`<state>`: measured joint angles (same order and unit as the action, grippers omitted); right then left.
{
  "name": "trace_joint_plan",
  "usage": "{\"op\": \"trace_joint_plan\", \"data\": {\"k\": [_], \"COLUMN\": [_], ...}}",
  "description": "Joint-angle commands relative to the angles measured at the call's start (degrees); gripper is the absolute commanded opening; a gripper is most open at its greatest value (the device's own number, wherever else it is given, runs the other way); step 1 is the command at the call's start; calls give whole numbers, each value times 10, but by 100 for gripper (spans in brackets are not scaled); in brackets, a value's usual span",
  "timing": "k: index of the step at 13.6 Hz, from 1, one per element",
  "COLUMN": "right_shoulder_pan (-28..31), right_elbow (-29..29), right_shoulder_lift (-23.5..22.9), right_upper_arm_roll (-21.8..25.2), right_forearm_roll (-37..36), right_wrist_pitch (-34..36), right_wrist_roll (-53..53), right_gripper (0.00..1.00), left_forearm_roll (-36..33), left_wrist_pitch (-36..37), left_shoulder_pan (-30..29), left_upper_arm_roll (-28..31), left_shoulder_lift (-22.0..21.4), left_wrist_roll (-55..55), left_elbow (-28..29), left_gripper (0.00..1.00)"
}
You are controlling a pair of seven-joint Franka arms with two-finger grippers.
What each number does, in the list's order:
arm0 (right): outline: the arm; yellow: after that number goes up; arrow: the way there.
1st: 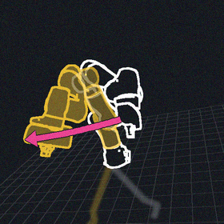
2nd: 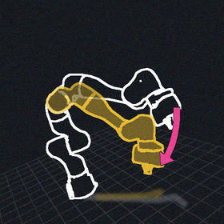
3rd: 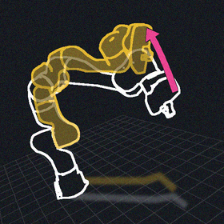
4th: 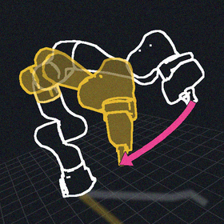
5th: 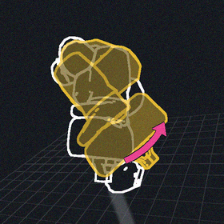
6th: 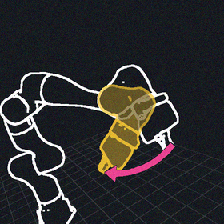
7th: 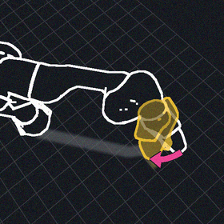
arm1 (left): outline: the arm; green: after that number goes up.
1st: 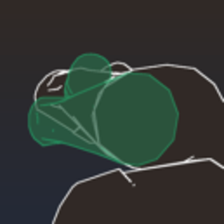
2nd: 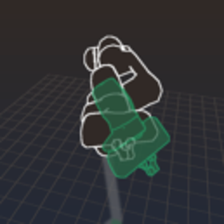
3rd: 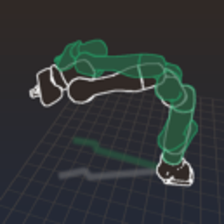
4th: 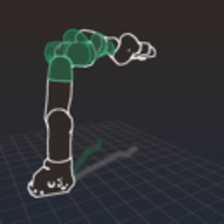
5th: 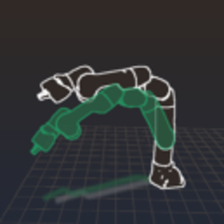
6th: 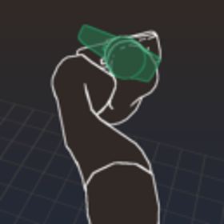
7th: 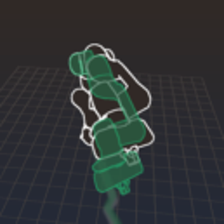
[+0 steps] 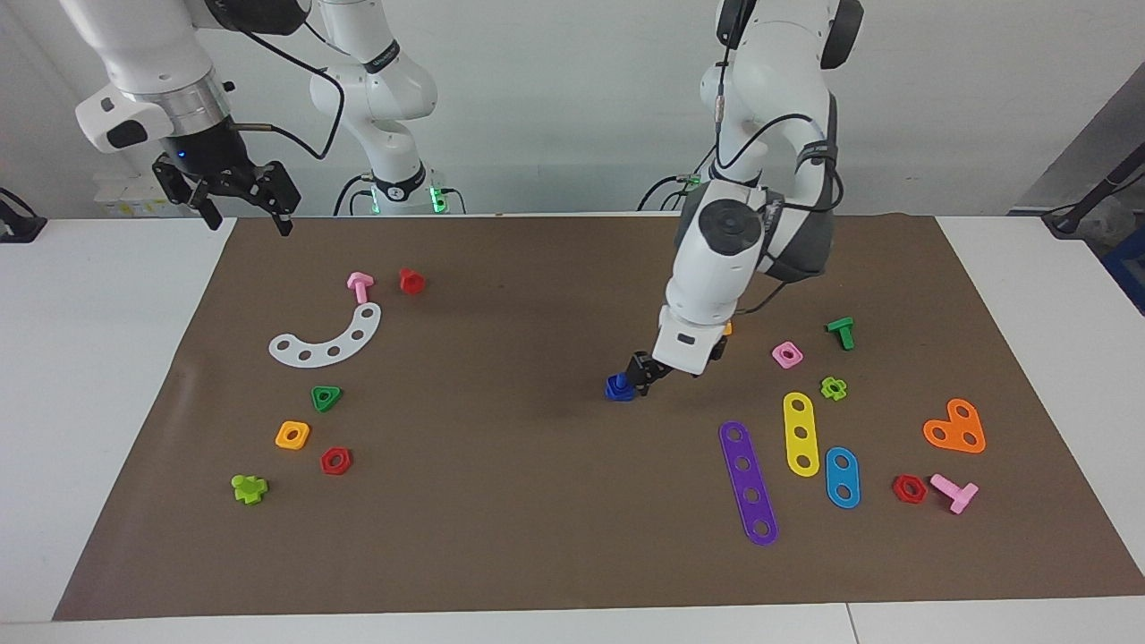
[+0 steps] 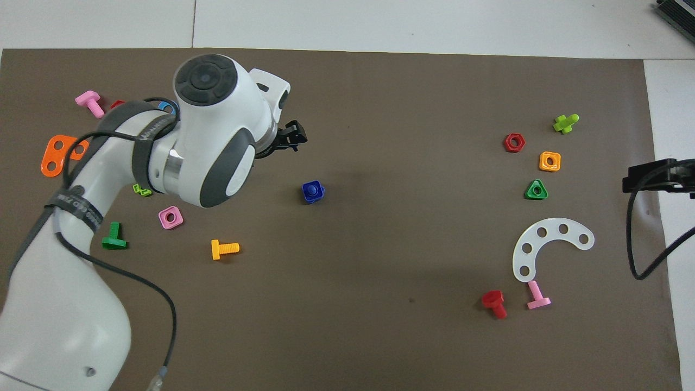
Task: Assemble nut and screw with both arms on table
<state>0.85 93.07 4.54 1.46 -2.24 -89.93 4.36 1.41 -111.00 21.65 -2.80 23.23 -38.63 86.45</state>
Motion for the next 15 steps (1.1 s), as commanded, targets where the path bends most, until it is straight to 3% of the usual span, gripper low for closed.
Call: {"op": "trace_joint_plan", "data": {"k": [1, 4, 10, 15], "right_shoulder_pan": [1, 2, 2, 2], "right_elbow": [20, 19, 19, 20], "right_shoulder_lift": [16, 16, 16, 17], "right_upper_arm_roll": [-3, -4, -5, -5], "right_forearm_roll": [3, 3, 5, 9], "right_wrist_pitch": [-12, -11, -10, -8], "right_wrist_roll": [-3, -4, -3, -4], "right_gripper": [100, 100, 100, 100], "left_forearm_roll": [11, 9, -2, -2], "left_wrist_pitch": [88, 162, 166, 177], "left_shoulder_pan": [-60, -126, -225, -235], "left_upper_arm_roll": [-1, 0, 1, 3], "left_shoulder_lift": [-65, -107, -198, -226], "left_wrist_roll": [124, 276, 422, 424], "left_elbow": [19, 56, 123, 80], "left_gripper": [100, 100, 100, 100]}}
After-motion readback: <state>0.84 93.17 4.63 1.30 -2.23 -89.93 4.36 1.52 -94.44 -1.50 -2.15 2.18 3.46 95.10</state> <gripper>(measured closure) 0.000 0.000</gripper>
